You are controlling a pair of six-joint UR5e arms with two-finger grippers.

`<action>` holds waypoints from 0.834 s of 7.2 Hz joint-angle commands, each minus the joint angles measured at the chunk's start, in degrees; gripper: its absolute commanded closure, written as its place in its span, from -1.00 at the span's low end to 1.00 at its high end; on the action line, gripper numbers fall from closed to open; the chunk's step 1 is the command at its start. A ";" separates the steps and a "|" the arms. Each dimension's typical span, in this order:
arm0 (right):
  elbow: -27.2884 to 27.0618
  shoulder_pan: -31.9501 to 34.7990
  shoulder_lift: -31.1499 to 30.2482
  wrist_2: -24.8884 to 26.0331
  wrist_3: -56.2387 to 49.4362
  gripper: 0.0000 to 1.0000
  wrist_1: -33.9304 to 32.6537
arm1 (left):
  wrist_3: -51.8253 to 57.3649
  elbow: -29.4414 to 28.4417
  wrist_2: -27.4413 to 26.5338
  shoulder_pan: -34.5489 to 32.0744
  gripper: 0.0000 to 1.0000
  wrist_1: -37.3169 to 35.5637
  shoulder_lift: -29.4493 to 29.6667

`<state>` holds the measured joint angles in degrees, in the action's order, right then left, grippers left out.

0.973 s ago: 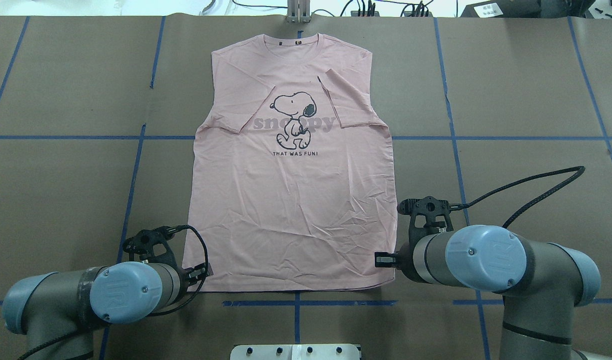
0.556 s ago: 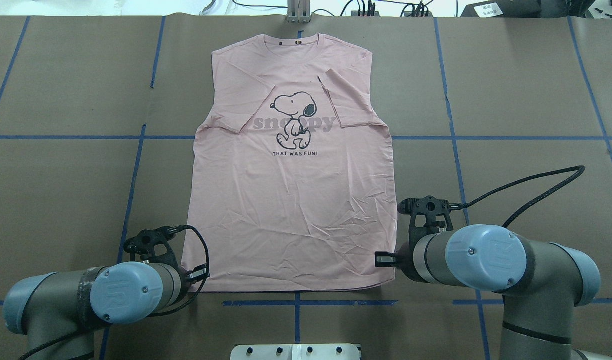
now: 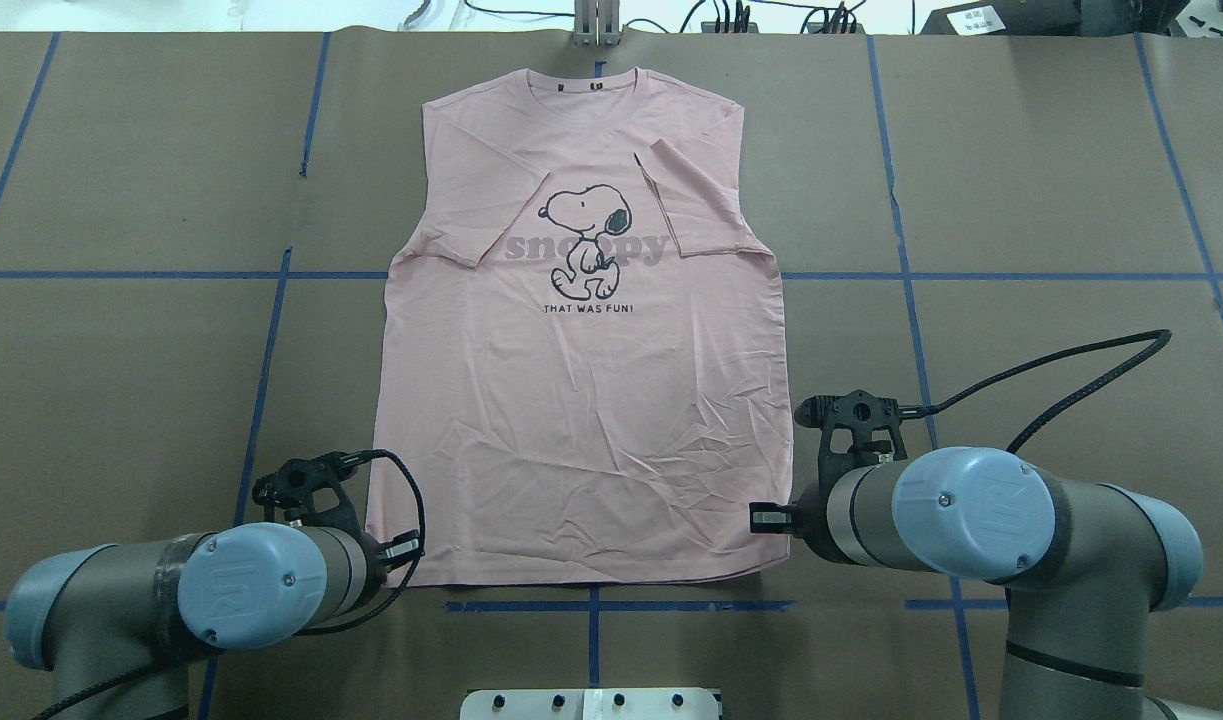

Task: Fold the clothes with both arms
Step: 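Grasp the hem corners with both grippers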

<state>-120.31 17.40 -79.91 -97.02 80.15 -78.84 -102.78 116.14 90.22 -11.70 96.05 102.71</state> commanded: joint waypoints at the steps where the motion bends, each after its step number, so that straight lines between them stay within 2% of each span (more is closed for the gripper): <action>1: -2.37 3.05 -1.38 -4.38 -0.17 1.00 -0.09 | 0.91 3.99 0.13 -0.26 1.00 -0.42 -0.58; 2: -6.04 3.16 -4.79 -6.32 -0.17 1.00 -0.44 | 2.40 6.79 0.13 -0.34 1.00 -1.90 -0.58; 3: -10.69 2.90 -8.30 -6.78 0.96 1.00 -0.61 | 0.93 12.22 0.22 -0.26 1.00 -3.83 -0.14; 4: -13.26 1.16 -9.73 -8.69 7.15 1.00 -0.44 | -1.35 16.79 0.66 0.01 1.00 -5.42 -0.31; 5: -15.54 -1.73 -10.79 -8.89 7.91 1.00 -0.53 | -0.50 20.93 4.49 0.96 1.00 -11.35 0.04; 6: -19.05 -4.37 -13.58 -9.59 8.09 1.00 -0.53 | -0.23 27.06 4.96 4.11 1.00 -15.41 0.04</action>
<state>-135.49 16.14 -90.72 -105.75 87.12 -79.34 -103.17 136.60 93.63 -10.28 85.74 102.64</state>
